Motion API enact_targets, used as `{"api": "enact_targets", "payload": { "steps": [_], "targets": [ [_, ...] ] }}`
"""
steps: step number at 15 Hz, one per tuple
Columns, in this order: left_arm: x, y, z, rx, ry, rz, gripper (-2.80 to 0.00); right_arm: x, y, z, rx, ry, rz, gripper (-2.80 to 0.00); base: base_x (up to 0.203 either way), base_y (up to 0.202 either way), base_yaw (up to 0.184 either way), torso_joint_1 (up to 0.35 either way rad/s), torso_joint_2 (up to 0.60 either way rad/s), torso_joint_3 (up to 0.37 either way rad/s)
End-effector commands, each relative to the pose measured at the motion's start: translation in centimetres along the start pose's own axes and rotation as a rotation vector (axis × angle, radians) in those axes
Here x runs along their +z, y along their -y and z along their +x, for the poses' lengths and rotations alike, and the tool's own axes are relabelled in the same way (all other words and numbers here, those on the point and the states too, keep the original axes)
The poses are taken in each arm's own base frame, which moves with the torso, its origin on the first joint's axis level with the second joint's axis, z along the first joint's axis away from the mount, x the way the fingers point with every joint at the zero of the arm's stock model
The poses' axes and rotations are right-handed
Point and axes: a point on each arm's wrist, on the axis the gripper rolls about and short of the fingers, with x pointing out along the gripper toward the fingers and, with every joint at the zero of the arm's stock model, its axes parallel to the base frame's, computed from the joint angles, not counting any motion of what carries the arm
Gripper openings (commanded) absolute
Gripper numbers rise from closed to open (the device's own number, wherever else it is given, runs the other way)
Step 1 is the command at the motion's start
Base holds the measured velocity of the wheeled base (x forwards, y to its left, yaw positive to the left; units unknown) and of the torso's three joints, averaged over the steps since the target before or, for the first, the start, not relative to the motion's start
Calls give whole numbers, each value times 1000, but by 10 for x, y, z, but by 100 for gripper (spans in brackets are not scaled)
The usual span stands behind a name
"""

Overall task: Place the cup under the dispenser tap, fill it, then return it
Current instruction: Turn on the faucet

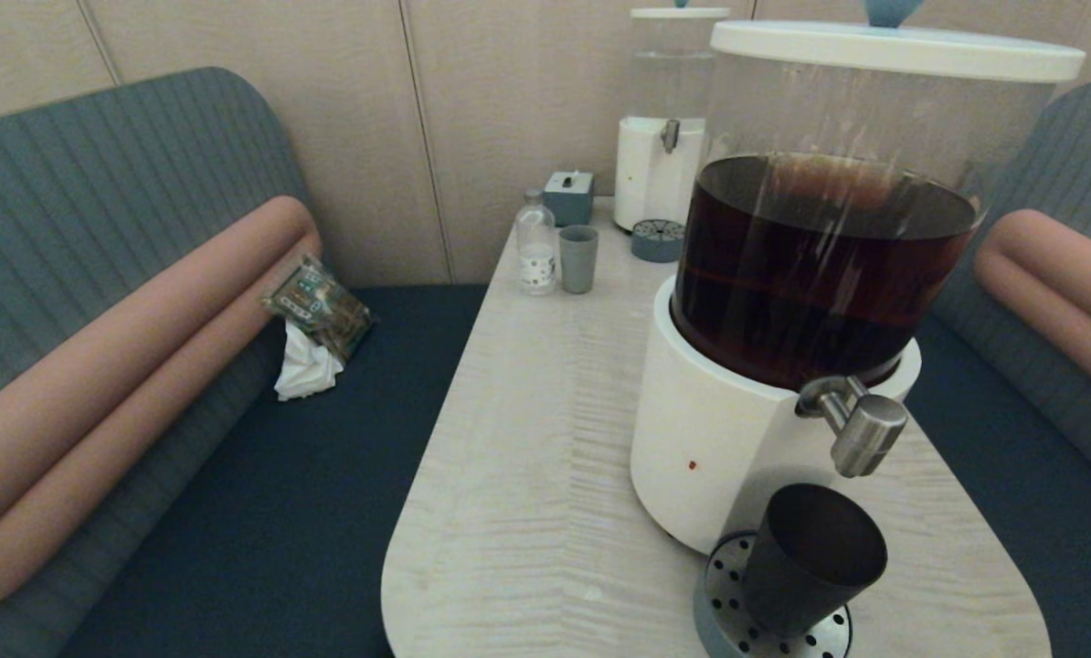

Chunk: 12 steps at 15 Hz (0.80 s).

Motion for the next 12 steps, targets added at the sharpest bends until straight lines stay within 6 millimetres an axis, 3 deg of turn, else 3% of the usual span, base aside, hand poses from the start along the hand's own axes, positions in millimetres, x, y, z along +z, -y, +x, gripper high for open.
{"api": "enact_targets", "payload": {
  "steps": [1, 4, 6, 8, 10, 11, 12],
  "targets": [
    [0, 0, 0, 0, -1, 0, -280, -1, 0, 0, -5, 0, 35, -280, 0, 0, 0, 0, 0, 0],
    [0, 0, 0, 0, -1, 0, -280, 2, 0, 0, -8, 21, 38, -280, 0, 0, 0, 0, 0, 0],
    [0, 0, 0, 0, -3, 0, -280, 23, 1, -7, -8, 94, 39, -280, 0, 0, 0, 0, 0, 0],
    [0, 0, 0, 0, -1, 0, -280, 66, 2, -25, -4, 201, 39, -280, 0, 0, 0, 0, 0, 0],
    [0, 0, 0, 0, -3, 0, -280, 124, 3, -45, 1, 285, 51, -280, 0, 0, 0, 0, 0, 0],
    [0, 0, 0, 0, -2, 0, -280, 152, 3, -47, 3, 292, 70, -280, 0, 0, 0, 0, 0, 0],
    [0, 0, 0, 0, -3, 0, -280, 177, 4, -36, 1, 254, 93, -280, 0, 0, 0, 0, 0, 0]
  ]
}}
